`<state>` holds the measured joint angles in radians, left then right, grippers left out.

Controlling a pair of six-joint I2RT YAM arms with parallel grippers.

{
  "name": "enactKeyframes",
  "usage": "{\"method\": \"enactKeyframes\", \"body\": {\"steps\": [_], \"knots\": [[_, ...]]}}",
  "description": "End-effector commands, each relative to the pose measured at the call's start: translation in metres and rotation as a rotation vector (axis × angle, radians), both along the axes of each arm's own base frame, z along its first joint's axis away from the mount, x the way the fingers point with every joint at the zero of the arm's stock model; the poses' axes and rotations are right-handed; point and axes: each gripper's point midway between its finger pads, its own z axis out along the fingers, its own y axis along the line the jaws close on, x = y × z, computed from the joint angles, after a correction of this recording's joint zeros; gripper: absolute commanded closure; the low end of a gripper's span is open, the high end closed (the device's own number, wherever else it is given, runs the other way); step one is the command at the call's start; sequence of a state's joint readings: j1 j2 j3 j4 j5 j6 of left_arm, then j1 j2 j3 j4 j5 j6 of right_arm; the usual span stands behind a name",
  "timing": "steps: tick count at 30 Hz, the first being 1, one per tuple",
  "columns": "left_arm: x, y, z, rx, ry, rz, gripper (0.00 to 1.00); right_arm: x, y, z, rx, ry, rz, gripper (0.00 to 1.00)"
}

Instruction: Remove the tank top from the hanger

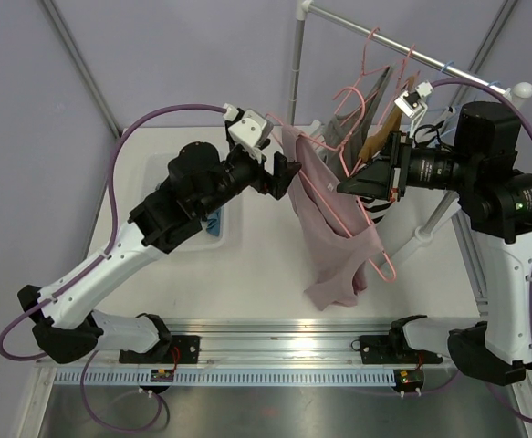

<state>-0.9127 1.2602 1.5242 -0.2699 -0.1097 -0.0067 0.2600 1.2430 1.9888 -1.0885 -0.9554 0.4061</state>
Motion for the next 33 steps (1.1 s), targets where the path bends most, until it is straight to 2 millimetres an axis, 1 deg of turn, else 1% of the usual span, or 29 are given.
{"method": "enactKeyframes", "body": {"steps": [1,3,4,7,9,12,13,14,15,16,17,18,19,20,21,22,24,25,26,27,28,29,30,31,32,33], "knots": [[0.012,0.003,0.017,-0.027,-0.069,0.059,0.20,-0.020,-0.001,0.013,0.018,-0.131,0.054,1.00],[0.014,0.003,0.016,-0.028,-0.072,0.065,0.21,-0.024,-0.001,0.013,0.022,-0.137,0.059,1.00],[0.016,0.002,0.014,-0.023,-0.072,0.066,0.28,-0.024,-0.002,0.012,0.019,-0.140,0.054,1.00],[0.021,0.004,0.013,-0.022,-0.069,0.086,0.44,-0.021,-0.005,0.005,-0.008,-0.137,0.027,1.00],[0.023,0.005,0.015,-0.031,-0.070,0.094,0.49,-0.020,-0.004,0.001,-0.011,-0.122,0.030,1.00],[0.025,0.006,0.016,-0.035,-0.068,0.097,0.67,-0.020,-0.004,0.000,-0.008,-0.126,0.033,1.00],[0.027,0.007,0.015,-0.033,-0.066,0.106,0.72,-0.019,-0.005,0.000,-0.016,-0.131,0.022,1.00],[0.031,0.012,0.014,-0.035,-0.061,0.142,0.76,-0.019,-0.006,-0.003,-0.027,-0.133,0.016,1.00],[0.033,0.015,0.014,-0.044,-0.054,0.164,0.86,-0.018,-0.007,-0.007,-0.037,-0.123,0.009,1.00],[0.035,0.019,0.014,-0.050,-0.050,0.182,0.93,-0.016,-0.008,-0.011,-0.050,-0.125,0.000,1.00],[0.040,0.028,0.013,-0.054,-0.049,0.238,1.00,-0.016,-0.009,-0.015,-0.057,-0.119,-0.001,1.00],[0.042,0.033,0.013,-0.087,-0.027,0.274,1.00,-0.016,-0.009,-0.019,-0.064,-0.113,0.001,1.00],[0.044,0.042,0.015,-0.106,-0.022,0.316,1.00,-0.017,-0.009,-0.028,-0.074,-0.104,0.012,1.00],[0.051,0.059,0.014,-0.122,-0.010,0.419,1.00,-0.020,-0.009,-0.033,-0.079,-0.095,0.023,1.00],[0.056,0.071,0.010,-0.151,0.017,0.481,1.00,-0.021,-0.008,-0.043,-0.085,-0.078,0.042,1.00],[0.060,0.081,0.008,-0.166,0.032,0.533,1.00,-0.031,-0.009,-0.043,-0.076,-0.093,0.069,1.00],[0.070,0.111,-0.001,-0.175,0.072,0.656,1.00,-0.040,-0.008,-0.046,-0.066,-0.126,0.108,1.00],[0.073,0.119,-0.003,-0.213,0.104,0.689,1.00,-0.053,-0.008,-0.046,-0.050,-0.143,0.150,1.00],[0.076,0.127,-0.014,-0.191,0.142,0.715,1.00,-0.056,-0.008,-0.044,-0.042,-0.166,0.163,1.00],[0.083,0.139,-0.017,-0.227,0.175,0.748,1.00,-0.060,-0.008,-0.043,-0.036,-0.180,0.172,1.00],[0.084,0.141,-0.018,-0.232,0.192,0.739,1.00,-0.067,-0.008,-0.040,-0.023,-0.198,0.193,1.00],[0.084,0.140,-0.025,-0.221,0.226,0.716,1.00,-0.068,-0.008,-0.038,-0.015,-0.219,0.201,1.00],[0.086,0.144,-0.027,-0.237,0.244,0.716,1.00,-0.068,-0.007,-0.038,-0.008,-0.220,0.208,1.00],[0.086,0.141,-0.028,-0.233,0.253,0.695,1.00,-0.071,-0.006,-0.037,0.005,-0.226,0.223,1.00],[0.081,0.134,-0.027,-0.236,0.262,0.643,1.00,-0.069,-0.005,-0.032,0.020,-0.267,0.232,1.00],[0.078,0.129,-0.028,-0.226,0.266,0.603,1.00,-0.066,-0.003,-0.037,0.029,-0.266,0.241,1.00]]}}
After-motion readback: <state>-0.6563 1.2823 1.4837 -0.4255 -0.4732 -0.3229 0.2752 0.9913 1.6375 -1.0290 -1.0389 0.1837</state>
